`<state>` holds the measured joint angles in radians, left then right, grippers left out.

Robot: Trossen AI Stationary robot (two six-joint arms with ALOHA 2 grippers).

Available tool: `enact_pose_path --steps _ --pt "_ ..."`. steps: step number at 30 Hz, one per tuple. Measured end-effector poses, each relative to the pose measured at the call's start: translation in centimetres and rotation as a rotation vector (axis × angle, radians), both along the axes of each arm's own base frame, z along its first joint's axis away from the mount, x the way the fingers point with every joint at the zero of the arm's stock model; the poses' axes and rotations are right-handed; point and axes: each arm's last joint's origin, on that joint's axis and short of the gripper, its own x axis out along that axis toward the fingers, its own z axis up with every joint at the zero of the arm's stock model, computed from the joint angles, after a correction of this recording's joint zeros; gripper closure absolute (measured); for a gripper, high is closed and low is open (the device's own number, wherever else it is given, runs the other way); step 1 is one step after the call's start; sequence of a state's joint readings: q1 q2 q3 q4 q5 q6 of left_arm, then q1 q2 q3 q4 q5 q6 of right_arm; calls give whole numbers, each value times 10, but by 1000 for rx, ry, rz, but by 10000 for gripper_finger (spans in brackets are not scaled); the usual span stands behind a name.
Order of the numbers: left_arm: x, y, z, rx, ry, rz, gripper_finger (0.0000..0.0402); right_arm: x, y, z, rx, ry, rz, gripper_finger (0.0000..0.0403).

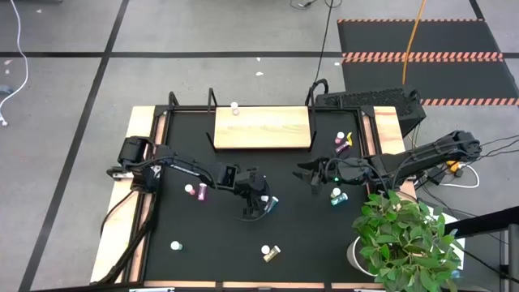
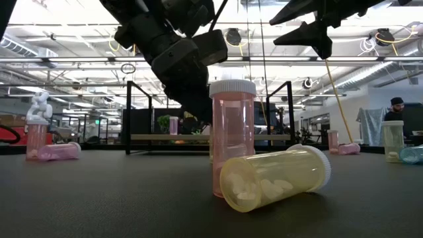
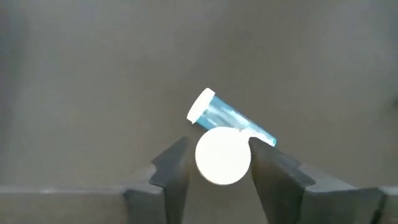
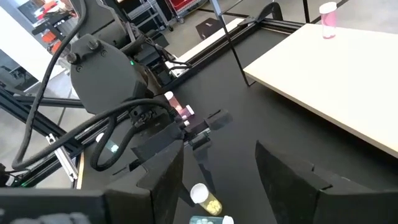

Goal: Pick and place medicine bottles onto shelf by color
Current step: Put the top left yellow pill bottle on the shelf

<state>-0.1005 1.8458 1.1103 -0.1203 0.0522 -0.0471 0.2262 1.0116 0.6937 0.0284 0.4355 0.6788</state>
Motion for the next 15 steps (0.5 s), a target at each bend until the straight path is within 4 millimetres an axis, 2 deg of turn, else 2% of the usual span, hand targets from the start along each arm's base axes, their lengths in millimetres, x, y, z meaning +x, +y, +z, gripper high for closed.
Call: enact_pose_path --steps 6,15 --pt "1 0 1 -28 -17 -10 287 0 0 0 2 2 17 209" --pt "1 1 3 -46 -11 15 273 0 0 0 -8 9 28 209"
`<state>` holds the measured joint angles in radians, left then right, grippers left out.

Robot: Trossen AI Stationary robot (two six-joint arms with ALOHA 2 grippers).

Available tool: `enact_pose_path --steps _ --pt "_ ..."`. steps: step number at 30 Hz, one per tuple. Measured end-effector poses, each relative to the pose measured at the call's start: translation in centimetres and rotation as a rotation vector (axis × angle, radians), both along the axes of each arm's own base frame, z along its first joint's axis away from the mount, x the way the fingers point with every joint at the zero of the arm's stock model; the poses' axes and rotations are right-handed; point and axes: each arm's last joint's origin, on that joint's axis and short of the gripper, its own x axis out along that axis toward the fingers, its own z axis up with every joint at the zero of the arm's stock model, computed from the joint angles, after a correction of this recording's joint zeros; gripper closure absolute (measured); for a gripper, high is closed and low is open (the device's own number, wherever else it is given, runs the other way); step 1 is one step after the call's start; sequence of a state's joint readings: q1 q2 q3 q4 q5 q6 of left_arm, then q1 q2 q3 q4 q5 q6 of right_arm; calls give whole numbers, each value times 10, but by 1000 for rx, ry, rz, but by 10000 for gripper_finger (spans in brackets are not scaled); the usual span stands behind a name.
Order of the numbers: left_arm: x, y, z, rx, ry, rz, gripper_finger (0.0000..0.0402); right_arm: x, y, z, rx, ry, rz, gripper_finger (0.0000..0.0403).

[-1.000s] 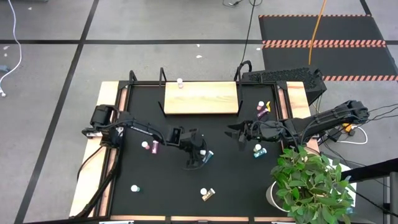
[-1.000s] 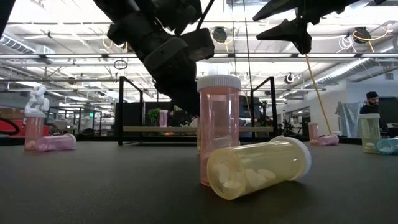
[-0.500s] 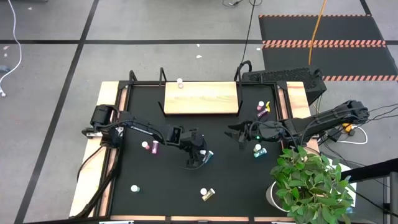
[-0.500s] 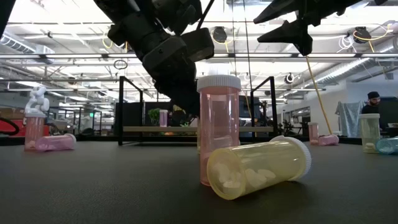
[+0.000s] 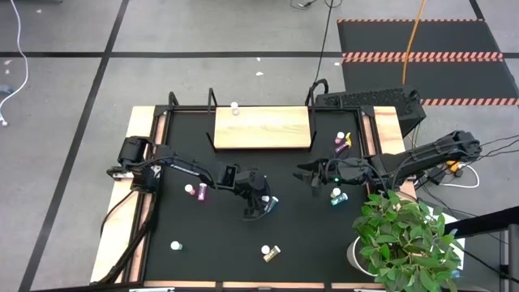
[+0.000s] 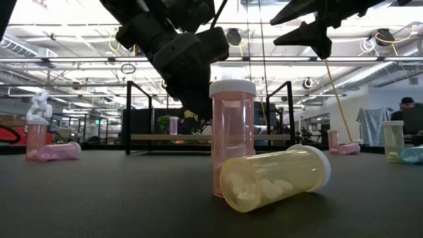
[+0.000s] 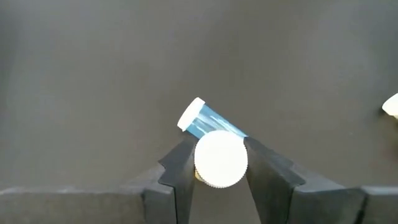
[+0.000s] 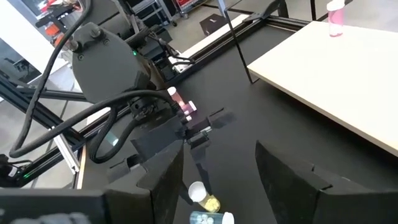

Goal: Pick and place medicine bottles onto shelf by color
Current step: Put the top left yellow pill bottle on the shelf

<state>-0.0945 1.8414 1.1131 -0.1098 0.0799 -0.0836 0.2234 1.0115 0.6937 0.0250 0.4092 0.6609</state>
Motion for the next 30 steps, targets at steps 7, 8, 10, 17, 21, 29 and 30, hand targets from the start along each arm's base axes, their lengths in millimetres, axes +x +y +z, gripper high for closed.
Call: enact_pose_path --steps 7,8,10,17,21,29,30 --pt "4 21 24 6 61 56 278 -7 -2 9 -39 -34 16 209" --pt "7 26 29 12 55 59 277 -9 -3 11 -48 -42 16 209" --pt "11 34 41 25 54 67 276 -13 -5 16 -62 -67 14 209" --pt "21 71 91 85 26 124 275 -30 -13 33 -127 -143 9 209" --pt "24 100 119 98 -33 199 275 -35 -16 38 -159 -164 6 209" --pt "13 159 153 114 -84 346 275 -35 -24 39 -279 -136 7 209" --pt "10 167 155 121 -82 365 275 -35 -26 39 -290 -133 11 209"
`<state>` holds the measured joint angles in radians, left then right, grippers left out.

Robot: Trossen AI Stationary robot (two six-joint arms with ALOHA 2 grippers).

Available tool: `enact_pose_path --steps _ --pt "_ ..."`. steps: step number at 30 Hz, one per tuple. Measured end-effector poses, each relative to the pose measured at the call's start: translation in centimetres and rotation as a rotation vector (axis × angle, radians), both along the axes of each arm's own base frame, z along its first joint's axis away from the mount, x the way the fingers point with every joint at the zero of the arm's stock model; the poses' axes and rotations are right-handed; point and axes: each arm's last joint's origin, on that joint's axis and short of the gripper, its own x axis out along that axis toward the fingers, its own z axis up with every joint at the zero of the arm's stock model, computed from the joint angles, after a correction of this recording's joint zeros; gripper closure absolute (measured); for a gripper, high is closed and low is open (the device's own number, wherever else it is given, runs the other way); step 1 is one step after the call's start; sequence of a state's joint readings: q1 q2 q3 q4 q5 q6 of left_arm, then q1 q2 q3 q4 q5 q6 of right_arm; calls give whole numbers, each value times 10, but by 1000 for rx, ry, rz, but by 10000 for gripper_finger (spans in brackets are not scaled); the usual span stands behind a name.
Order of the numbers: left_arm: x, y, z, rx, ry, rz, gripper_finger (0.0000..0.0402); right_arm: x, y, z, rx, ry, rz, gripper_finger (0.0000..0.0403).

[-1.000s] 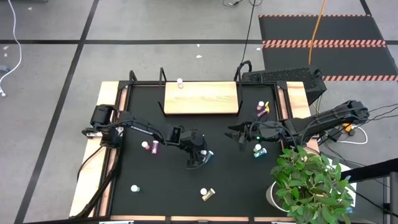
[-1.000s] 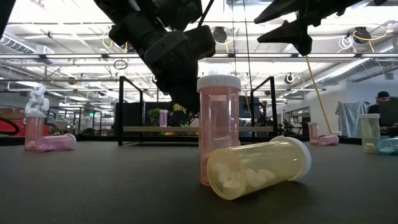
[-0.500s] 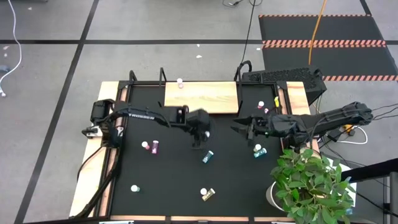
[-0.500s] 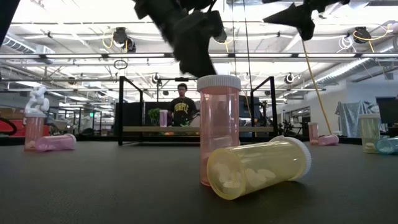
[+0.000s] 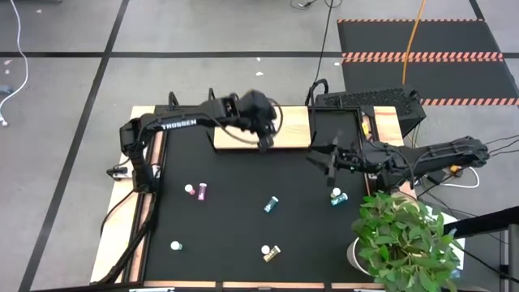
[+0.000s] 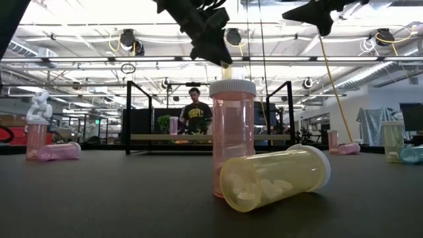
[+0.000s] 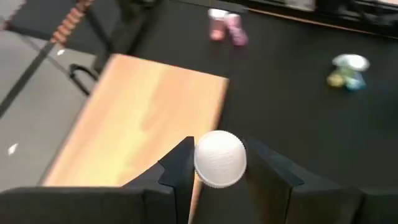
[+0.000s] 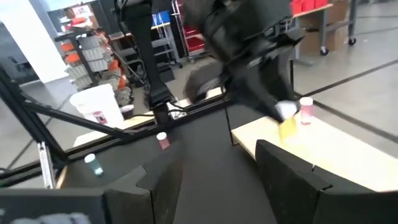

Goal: Pick and place medicine bottles onto shelf by color
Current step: Put the top left yellow pill bottle on the shelf

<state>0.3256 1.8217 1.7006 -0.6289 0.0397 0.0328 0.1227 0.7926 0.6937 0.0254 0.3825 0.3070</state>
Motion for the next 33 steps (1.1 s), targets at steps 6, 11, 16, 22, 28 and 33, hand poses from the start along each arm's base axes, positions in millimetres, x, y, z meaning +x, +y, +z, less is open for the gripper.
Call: enact_pose_path --steps 6,11,16,22,28,33 --pt "-21 55 10 66 -12 111 275 3 -20 -2 -73 35 -43 209" --pt "-40 104 -11 36 13 165 275 7 -50 -3 -110 45 -189 209" --pt "-52 140 -40 10 82 146 275 11 -80 -2 -61 -30 -272 209" --pt "-54 162 -75 24 165 59 275 13 -106 -9 23 -51 -270 209" --pt "-54 168 -88 -6 169 -11 275 12 -116 -12 40 -41 -285 209" --pt "-56 167 -89 8 194 -46 275 8 -123 -13 40 -38 -315 209"
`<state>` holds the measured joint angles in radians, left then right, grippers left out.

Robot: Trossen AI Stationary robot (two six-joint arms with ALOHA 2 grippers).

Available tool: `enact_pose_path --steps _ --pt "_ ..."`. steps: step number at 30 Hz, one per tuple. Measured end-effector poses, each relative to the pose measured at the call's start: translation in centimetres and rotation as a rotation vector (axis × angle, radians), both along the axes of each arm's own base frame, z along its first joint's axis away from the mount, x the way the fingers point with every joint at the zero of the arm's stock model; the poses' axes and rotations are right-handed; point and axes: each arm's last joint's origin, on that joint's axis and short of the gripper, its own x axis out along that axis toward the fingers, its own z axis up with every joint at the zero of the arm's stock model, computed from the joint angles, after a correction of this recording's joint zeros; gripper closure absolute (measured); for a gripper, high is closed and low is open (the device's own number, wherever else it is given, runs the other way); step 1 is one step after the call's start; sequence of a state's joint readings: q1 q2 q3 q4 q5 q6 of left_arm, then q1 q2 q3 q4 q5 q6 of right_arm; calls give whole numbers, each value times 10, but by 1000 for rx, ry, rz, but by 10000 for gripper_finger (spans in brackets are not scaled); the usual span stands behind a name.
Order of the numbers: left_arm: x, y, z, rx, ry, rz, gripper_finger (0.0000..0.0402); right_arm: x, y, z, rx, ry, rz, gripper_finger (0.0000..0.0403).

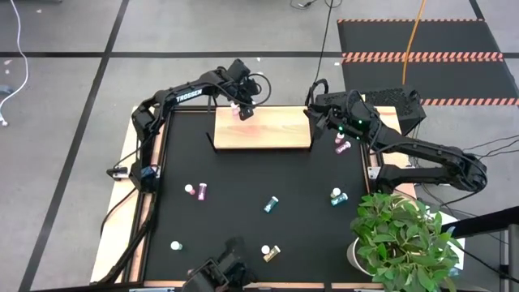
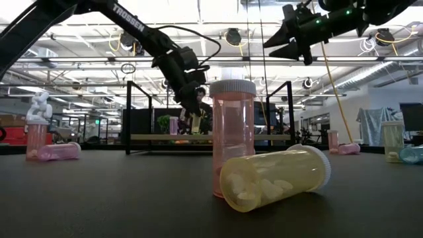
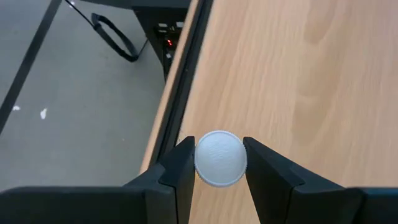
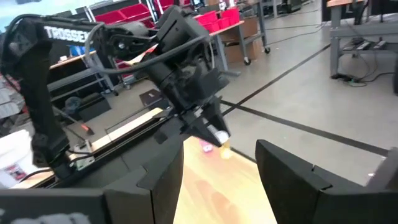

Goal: Pick and place medicine bottles onto shelf by color
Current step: Put the top left yellow pill bottle on the shelf

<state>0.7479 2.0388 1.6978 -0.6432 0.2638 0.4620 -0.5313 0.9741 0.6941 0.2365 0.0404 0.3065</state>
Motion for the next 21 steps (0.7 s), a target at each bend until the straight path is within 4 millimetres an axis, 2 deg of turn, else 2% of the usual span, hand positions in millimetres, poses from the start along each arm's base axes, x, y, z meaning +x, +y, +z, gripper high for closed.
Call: enact_pose_path --steps 10,21 --pt "0 1 0 10 -6 -5 275 -5 -8 0 1 -1 -4 209" --pt "-1 0 -12 -23 8 20 275 -5 -7 0 7 -4 46 209"
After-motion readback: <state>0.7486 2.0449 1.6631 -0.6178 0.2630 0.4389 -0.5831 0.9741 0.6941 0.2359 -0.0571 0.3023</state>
